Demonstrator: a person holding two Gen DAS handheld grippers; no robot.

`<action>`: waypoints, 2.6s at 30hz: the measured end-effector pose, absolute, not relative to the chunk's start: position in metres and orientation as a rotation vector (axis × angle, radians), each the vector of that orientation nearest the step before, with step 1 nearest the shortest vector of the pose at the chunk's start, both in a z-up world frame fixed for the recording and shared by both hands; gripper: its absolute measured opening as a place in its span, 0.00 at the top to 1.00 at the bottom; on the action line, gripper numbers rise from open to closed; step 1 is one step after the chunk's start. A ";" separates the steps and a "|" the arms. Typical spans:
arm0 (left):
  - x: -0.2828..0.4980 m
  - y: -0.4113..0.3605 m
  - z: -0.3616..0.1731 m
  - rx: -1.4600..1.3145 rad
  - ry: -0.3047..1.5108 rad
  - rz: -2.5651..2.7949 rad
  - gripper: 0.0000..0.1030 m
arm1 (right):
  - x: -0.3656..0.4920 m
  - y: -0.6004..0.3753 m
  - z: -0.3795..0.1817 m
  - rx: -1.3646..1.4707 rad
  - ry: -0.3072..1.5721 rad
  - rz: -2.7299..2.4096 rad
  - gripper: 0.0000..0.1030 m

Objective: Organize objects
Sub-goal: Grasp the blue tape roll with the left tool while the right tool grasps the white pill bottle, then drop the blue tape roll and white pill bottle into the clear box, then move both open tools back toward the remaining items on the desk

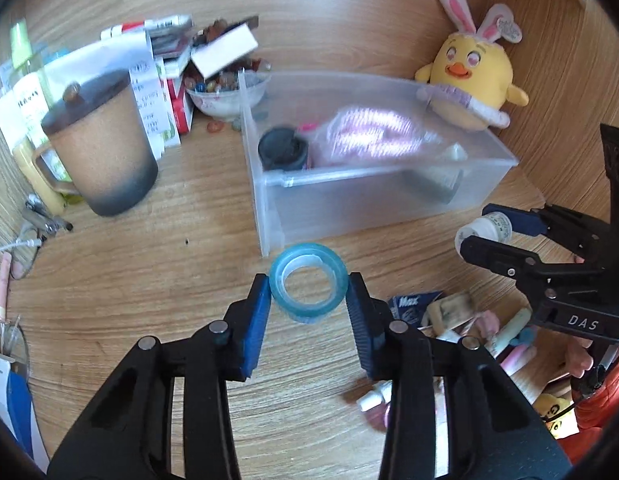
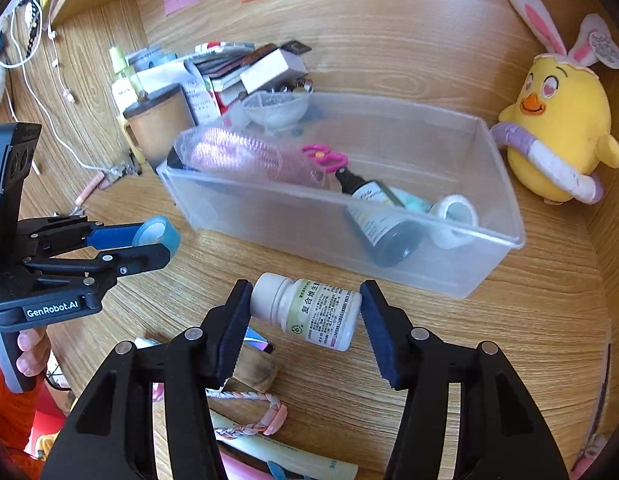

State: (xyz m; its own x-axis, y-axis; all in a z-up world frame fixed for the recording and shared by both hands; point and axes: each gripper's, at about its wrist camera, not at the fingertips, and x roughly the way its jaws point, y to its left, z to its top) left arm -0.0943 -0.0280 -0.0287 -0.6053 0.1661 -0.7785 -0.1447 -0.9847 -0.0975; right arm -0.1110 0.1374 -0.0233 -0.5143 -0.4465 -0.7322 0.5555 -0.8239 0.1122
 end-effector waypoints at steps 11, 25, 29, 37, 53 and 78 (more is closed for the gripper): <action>-0.101 -0.019 0.023 -1.110 0.040 2.729 0.63 | -0.114 0.161 0.017 0.927 0.095 -2.408 0.50; -0.151 -0.032 0.035 -1.143 -0.023 2.758 0.63 | -0.167 0.164 0.020 0.953 0.058 -2.440 0.50; -0.164 -0.036 0.028 -1.189 -0.067 2.728 0.63 | -0.179 0.160 0.009 0.998 0.078 -2.433 0.50; -0.176 -0.030 0.019 -1.210 -0.033 2.720 0.63 | -0.194 0.149 -0.001 1.041 0.077 -2.391 0.50; -0.162 -0.030 0.032 -1.139 -0.020 2.761 0.31 | -0.180 0.131 0.002 0.998 0.201 -2.398 0.31; -0.052 -0.020 -0.012 -1.283 0.017 2.768 0.09 | -0.075 0.189 -0.006 0.978 0.229 -2.383 0.22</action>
